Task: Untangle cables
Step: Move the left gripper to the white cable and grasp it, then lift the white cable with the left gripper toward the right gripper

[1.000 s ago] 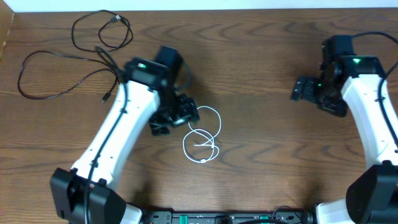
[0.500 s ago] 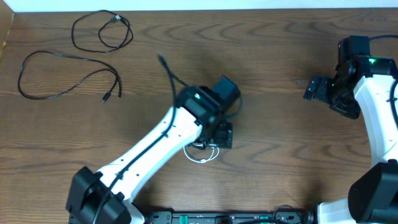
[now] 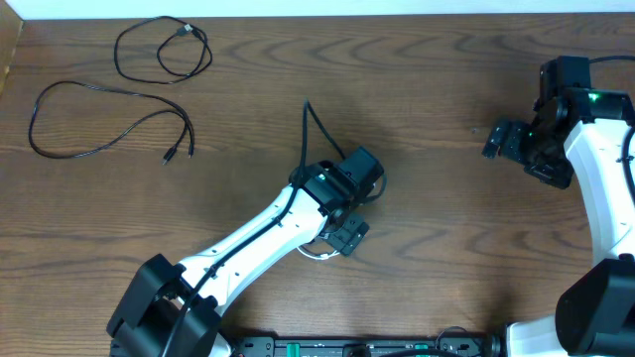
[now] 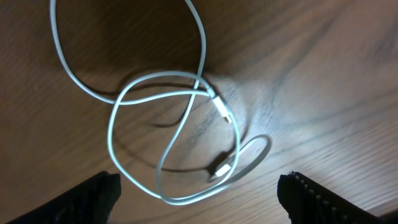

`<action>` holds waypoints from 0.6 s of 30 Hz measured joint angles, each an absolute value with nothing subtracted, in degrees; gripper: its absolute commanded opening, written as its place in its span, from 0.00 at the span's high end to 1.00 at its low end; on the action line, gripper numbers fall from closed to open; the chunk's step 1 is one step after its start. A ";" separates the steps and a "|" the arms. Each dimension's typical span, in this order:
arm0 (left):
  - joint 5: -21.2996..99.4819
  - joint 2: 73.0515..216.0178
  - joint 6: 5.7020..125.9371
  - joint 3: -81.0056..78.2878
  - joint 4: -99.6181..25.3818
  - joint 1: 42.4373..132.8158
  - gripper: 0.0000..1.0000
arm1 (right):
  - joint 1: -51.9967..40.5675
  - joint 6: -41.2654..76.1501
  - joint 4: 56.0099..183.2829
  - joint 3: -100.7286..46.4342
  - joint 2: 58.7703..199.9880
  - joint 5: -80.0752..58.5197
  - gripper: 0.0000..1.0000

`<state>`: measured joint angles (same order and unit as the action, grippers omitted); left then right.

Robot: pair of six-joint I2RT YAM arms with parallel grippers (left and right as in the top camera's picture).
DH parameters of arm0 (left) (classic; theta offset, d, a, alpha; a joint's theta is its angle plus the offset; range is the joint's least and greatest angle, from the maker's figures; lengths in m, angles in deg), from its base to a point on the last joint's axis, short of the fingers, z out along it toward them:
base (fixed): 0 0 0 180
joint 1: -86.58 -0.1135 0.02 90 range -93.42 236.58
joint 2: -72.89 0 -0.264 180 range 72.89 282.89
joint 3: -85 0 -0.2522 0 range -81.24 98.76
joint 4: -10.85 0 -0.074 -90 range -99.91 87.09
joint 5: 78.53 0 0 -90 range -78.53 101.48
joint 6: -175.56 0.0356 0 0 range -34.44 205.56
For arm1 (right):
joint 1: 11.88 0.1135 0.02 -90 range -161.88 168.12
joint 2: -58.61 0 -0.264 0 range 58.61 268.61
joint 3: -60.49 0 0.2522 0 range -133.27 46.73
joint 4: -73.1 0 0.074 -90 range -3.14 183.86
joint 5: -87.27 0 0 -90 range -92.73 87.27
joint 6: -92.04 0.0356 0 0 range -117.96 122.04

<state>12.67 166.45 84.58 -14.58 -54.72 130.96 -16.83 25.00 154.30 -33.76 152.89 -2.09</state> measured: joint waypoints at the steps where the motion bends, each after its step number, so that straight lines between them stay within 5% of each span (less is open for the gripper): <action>1: 12.56 166.45 86.03 -14.82 -54.72 130.96 0.14 | -16.81 25.00 154.26 -33.76 152.89 -2.11 0.01; 6: 16.12 166.45 96.30 -16.79 -54.44 130.94 0.14 | -16.83 25.00 153.67 -33.76 152.89 -3.01 0.01; 10: 17.45 166.53 100.63 -20.51 -49.39 130.98 0.28 | -16.83 25.00 153.67 -33.76 152.89 -3.18 0.01; 12: 17.34 166.60 101.57 -21.20 -48.19 130.98 0.51 | -16.83 25.03 153.69 -33.76 152.89 -3.20 0.01; 14: 17.21 166.60 102.44 -21.31 -47.05 130.96 0.92 | -16.83 25.00 153.67 -33.76 152.89 -3.23 0.01; 18: 17.12 166.60 102.48 -21.31 -46.53 130.96 0.93 | -16.83 25.00 153.80 -33.76 152.89 -3.29 0.01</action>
